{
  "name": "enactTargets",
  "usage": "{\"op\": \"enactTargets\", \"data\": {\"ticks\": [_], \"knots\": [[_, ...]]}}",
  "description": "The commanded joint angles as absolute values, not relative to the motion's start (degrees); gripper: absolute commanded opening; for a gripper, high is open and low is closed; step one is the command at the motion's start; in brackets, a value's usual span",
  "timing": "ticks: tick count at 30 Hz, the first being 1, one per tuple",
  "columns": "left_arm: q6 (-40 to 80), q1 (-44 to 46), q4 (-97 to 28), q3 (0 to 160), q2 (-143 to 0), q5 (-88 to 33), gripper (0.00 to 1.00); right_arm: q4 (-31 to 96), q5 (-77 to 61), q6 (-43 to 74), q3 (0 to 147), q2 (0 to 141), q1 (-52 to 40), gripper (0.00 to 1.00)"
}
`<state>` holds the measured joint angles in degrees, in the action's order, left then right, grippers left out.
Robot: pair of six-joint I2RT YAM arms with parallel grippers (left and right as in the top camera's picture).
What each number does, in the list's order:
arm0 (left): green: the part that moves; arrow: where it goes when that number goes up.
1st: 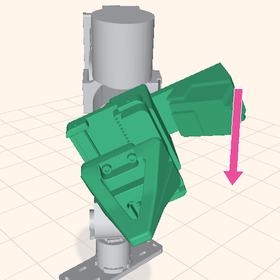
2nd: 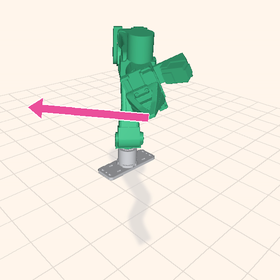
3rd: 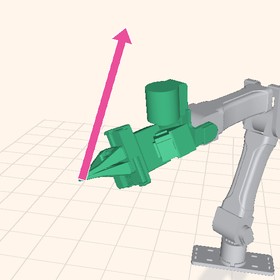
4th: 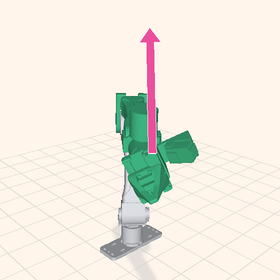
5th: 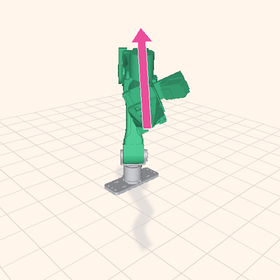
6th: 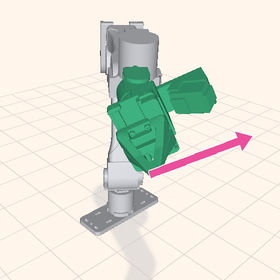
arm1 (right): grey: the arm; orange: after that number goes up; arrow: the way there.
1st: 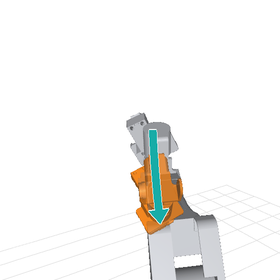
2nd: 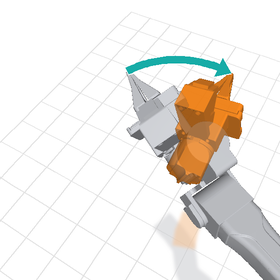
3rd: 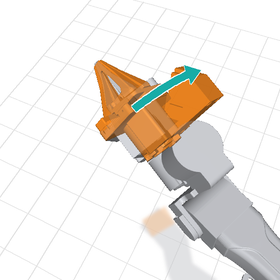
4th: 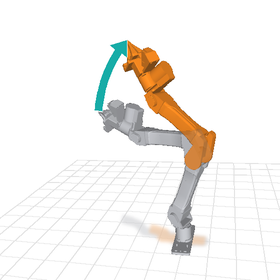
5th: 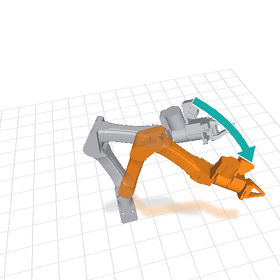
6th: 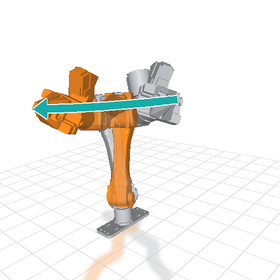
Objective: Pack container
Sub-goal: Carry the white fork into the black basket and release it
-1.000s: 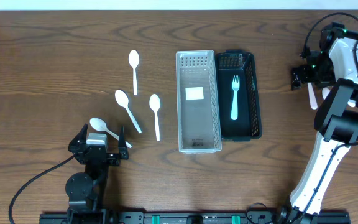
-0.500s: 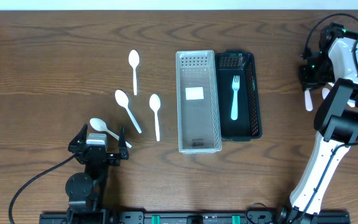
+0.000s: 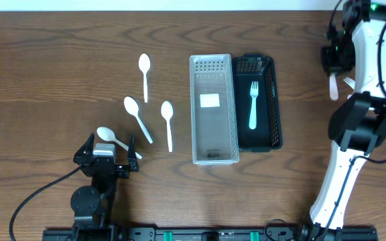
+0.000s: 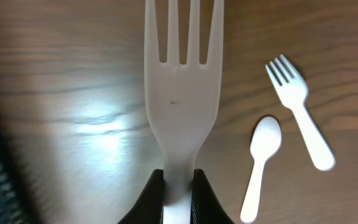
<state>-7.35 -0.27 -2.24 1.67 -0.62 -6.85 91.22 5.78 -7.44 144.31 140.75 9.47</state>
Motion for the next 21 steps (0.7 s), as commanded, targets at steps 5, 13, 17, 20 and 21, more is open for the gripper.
{"op": "enactTargets", "data": {"ticks": [5, 13, 17, 20, 21], "knots": [[-7.46, -0.47, -3.33, 0.23, -0.23, -6.90, 0.98, 97.30, -1.85, 0.89, 155.89, 133.32, -0.34, 0.01], [-7.46, -0.47, -3.33, 0.23, -0.23, -6.90, 0.98, 97.32, -3.68, 10.83, 155.41, 130.34, -11.05, 0.12], [-7.46, -0.47, -3.33, 0.23, -0.23, -6.90, 0.98, 97.32, -3.68, 14.28, 151.81, 130.34, -14.24, 0.08], [-7.46, -0.47, -3.33, 0.23, -0.23, -6.90, 0.98, 97.30, -3.25, 16.12, 147.92, 130.34, -15.51, 0.08], [-7.44, -0.47, -3.33, 0.23, -0.23, -6.90, 0.98, 97.30, -3.22, 16.29, 146.63, 130.37, -15.75, 0.09]]}}
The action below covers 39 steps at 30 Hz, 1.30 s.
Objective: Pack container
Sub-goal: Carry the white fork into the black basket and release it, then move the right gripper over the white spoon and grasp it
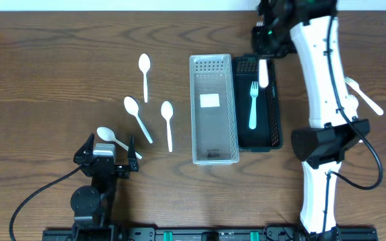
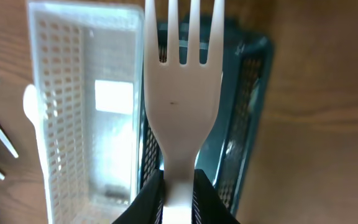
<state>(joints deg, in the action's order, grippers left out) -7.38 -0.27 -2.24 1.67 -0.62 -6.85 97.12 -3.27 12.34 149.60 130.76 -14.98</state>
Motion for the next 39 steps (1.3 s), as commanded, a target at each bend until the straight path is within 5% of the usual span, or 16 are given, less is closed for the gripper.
{"op": "enactTargets", "data": {"ticks": [1, 10, 12, 15, 16, 28, 39], "knots": [[-7.46, -0.47, -3.33, 0.23, -0.23, -6.90, 0.98, 97.08, -3.25, 16.29, 145.08, 130.37, -15.90, 0.10], [-7.46, -0.47, -3.33, 0.23, -0.23, -6.90, 0.98, 94.63, -3.25, 16.86, 134.10, 130.39, -15.79, 0.28], [-7.44, -0.47, -3.33, 0.23, -0.23, -6.90, 0.98, 93.45, -3.22, 16.38, 132.05, 130.39, -15.66, 0.49], [-7.46, -0.47, -3.33, 0.23, -0.23, -6.90, 0.98, 90.94, -3.14, 14.26, 130.89, 130.41, -15.64, 0.95], [-7.46, -0.47, -3.33, 0.23, -0.23, -6.90, 0.98, 90.06, -2.76, 13.82, 130.93, 130.41, -15.51, 0.99], [-7.46, -0.47, -3.33, 0.23, -0.23, -6.90, 0.98, 97.21, -0.45, -2.70, 137.97, 128.05, 2.61, 1.00], [-7.44, -0.47, -3.33, 0.23, -0.23, -6.90, 0.98, 94.65, 9.21, -9.41, 123.31, 128.64, 18.28, 0.98]]}}
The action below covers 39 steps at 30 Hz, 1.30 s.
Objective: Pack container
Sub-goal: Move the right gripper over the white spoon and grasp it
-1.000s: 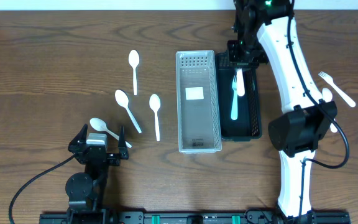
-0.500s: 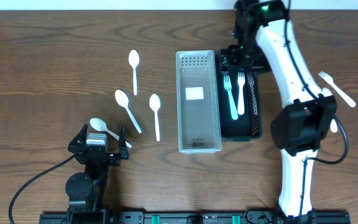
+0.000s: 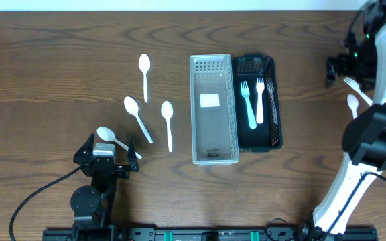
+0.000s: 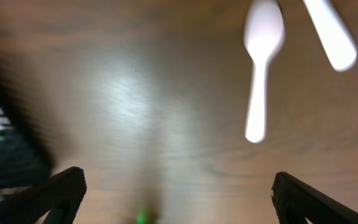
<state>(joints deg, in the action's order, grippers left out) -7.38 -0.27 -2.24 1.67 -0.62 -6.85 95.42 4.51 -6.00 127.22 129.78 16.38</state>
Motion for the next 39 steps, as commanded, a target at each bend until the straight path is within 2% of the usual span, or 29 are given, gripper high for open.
{"op": "enactTargets", "data": {"ticks": [1, 4, 10, 18, 27, 39], "knots": [[-7.46, -0.47, -3.33, 0.23, -0.23, -6.90, 0.98, 93.65, 8.99, -10.00, 121.36, 128.64, 19.31, 0.95], [-7.46, -0.47, -3.33, 0.23, -0.23, -6.90, 0.98, 90.11, 9.28, -12.05, 115.55, 128.64, 21.85, 0.93], [-7.46, -0.47, -3.33, 0.23, -0.23, -6.90, 0.98, 80.97, 13.63, -13.93, 107.35, 128.64, 24.71, 0.98], [-7.44, -0.47, -3.33, 0.23, -0.23, -6.90, 0.98, 68.82, 6.35, -20.12, 104.18, 128.64, 27.68, 0.99], [-7.44, -0.47, -3.33, 0.23, -0.23, -6.90, 0.98, 65.14, 0.54, -25.65, 103.92, 128.70, 27.73, 0.99], [-7.46, -0.47, -3.33, 0.23, -0.23, -6.87, 0.98, 63.79, 1.10, -26.44, 99.94, 128.70, 27.70, 0.99]]}}
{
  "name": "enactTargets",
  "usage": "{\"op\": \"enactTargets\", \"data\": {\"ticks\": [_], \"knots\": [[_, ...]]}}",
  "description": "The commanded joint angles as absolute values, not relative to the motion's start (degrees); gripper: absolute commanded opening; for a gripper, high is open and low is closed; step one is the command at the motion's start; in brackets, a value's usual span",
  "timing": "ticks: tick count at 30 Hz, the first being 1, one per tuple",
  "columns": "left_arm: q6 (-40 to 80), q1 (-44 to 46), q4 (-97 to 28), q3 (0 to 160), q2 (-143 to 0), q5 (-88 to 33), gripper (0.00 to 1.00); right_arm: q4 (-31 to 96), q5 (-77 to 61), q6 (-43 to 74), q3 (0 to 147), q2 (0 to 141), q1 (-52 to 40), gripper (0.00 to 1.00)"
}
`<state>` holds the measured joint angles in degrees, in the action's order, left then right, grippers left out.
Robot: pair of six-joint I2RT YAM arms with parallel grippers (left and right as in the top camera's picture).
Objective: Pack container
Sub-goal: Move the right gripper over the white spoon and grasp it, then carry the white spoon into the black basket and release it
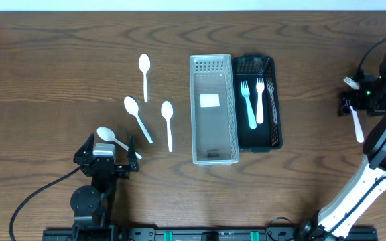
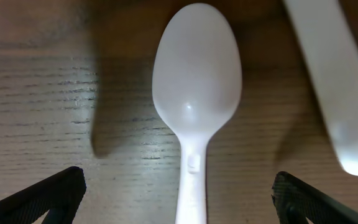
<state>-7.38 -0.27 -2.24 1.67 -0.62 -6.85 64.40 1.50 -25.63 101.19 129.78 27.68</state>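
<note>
A white plastic spoon (image 2: pixel 196 93) lies on the wood, bowl away from the wrist camera. My right gripper (image 2: pixel 179 208) is open and low over it, with its fingertips (image 2: pixel 48 198) standing on either side of the handle. The same spoon (image 1: pixel 358 124) shows at the far right in the overhead view, under the right gripper (image 1: pixel 360 99). A white fork (image 2: pixel 337 87) lies just beside it. The black container (image 1: pixel 275 100) holds two forks (image 1: pixel 254 102). The clear container (image 1: pixel 196 110) stands next to it. My left gripper (image 1: pixel 107 148) rests open near the front left.
Three white spoons (image 1: pixel 145 75) (image 1: pixel 137 118) (image 1: pixel 167 124) lie left of the clear container, and another spoon (image 1: pixel 111 138) lies at the left gripper's fingers. The right arm's white links (image 1: pixel 374 167) run along the table's right edge.
My right gripper, open then and now, has moved toward the front and sits much closer over the spoon at the far right, its fingers now on either side of the handle.
My right gripper first held a white fork at the far right, by a loose spoon and fork. Then it held that fork over the black container. Later the fork lay in that container beside the other one, the gripper open at the right. Now it straddles the spoon.
</note>
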Motion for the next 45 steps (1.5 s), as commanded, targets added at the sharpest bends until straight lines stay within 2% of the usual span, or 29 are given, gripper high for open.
{"op": "enactTargets", "data": {"ticks": [1, 14, 16, 18, 20, 23, 26, 27, 35, 43, 45], "knots": [[-7.44, -0.47, -3.33, 0.23, -0.23, -6.90, 0.98, 63.46, 1.10, -26.37, 99.59, 128.70, 27.68, 0.99], [-7.46, -0.47, -3.33, 0.23, -0.23, -6.87, 0.98, 60.05, 2.76, -26.09, 95.33, 128.70, 27.68, 0.98], [-7.46, -0.47, -3.33, 0.23, -0.23, -6.90, 0.98, 59.70, 3.25, -24.80, 95.35, 128.70, 27.68, 0.89], [-7.46, -0.47, -3.33, 0.23, -0.23, -6.90, 0.98, 59.37, 3.22, -23.59, 95.35, 128.70, 27.68, 0.68], [-7.46, -0.47, -3.33, 0.23, -0.23, -6.90, 0.98, 59.31, 3.22, -23.18, 95.35, 128.70, 27.68, 0.54], [-7.46, -0.47, -3.33, 0.23, -0.23, -6.90, 0.98, 59.31, 3.20, -22.70, 95.37, 128.70, 27.68, 0.27], [-7.46, -0.47, -3.33, 0.23, -0.23, -6.90, 0.98, 59.33, 3.20, -20.53, 95.88, 128.68, 27.68, 0.10], [-7.46, -0.47, -3.33, 0.23, -0.23, -6.90, 0.98, 59.48, 3.20, -20.01, 96.25, 128.68, 27.68, 0.07], [-7.46, -0.47, -3.33, 0.23, -0.23, -6.87, 0.98, 65.69, 3.18, -16.78, 105.10, 128.55, 25.67, 0.05], [-7.46, -0.47, -3.33, 0.23, -0.23, -6.90, 0.98, 80.09, 2.55, -10.90, 128.90, 128.14, 18.92, 0.05], [-7.46, -0.47, -3.33, 0.23, -0.23, -6.90, 0.98, 83.00, 2.55, -10.28, 133.64, 128.14, 16.51, 0.01]]}}
